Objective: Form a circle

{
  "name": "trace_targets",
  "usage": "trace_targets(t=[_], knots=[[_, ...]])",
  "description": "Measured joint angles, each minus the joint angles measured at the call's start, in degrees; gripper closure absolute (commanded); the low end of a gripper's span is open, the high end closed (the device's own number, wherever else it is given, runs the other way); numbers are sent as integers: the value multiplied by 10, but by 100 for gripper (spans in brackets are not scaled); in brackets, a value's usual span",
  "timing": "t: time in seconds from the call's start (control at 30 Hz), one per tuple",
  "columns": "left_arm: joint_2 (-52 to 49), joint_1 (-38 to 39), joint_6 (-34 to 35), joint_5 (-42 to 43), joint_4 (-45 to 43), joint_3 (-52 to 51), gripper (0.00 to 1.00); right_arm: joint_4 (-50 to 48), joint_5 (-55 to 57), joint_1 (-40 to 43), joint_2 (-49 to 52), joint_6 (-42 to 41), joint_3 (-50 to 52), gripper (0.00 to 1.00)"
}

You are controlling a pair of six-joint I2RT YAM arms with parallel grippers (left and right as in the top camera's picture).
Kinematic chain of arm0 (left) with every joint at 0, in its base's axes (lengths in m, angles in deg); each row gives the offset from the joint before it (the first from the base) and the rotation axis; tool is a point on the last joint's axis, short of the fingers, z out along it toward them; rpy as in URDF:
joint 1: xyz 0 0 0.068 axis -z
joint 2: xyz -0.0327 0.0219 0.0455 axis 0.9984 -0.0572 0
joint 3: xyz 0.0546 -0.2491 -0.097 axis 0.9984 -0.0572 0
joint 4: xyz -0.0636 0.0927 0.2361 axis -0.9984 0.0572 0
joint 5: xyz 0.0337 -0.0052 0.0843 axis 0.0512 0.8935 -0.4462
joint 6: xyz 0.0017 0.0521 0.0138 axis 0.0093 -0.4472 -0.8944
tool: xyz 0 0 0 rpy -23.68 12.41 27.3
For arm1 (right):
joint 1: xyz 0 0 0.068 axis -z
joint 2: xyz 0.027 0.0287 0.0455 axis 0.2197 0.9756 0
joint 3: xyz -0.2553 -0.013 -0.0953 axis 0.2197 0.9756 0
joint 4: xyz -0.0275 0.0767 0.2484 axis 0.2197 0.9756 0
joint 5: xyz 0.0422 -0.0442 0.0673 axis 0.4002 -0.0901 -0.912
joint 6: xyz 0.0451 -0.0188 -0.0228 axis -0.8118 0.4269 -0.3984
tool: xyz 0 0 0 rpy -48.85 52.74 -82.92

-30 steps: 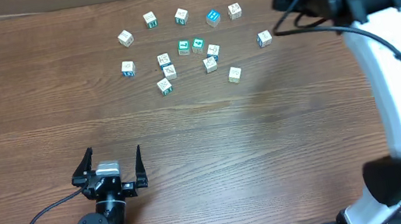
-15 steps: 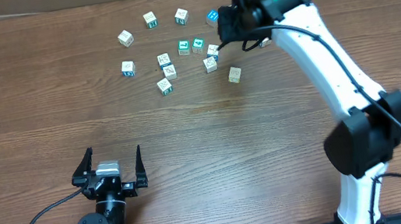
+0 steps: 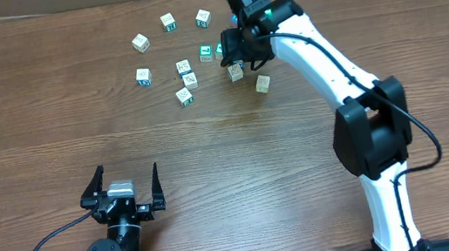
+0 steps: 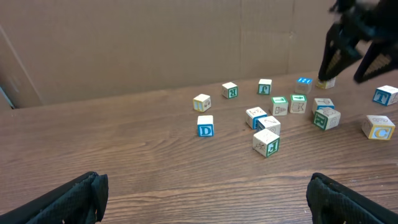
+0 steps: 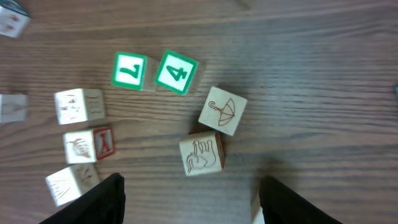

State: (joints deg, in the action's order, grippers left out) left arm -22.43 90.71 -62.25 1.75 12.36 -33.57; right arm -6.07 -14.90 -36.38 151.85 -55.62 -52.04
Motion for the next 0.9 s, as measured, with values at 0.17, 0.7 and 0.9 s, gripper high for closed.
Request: trace_targets(t=[0.17,0.7,0.9], knots=[[0,0,0,0,0,0,0,-11,0,0,34,0,0,33],[0,0,0,0,0,0,1,-45,0,-4,56,-9,13,33],[0,0,0,0,0,0,1,-58,0,-12,57,-12,13,34]])
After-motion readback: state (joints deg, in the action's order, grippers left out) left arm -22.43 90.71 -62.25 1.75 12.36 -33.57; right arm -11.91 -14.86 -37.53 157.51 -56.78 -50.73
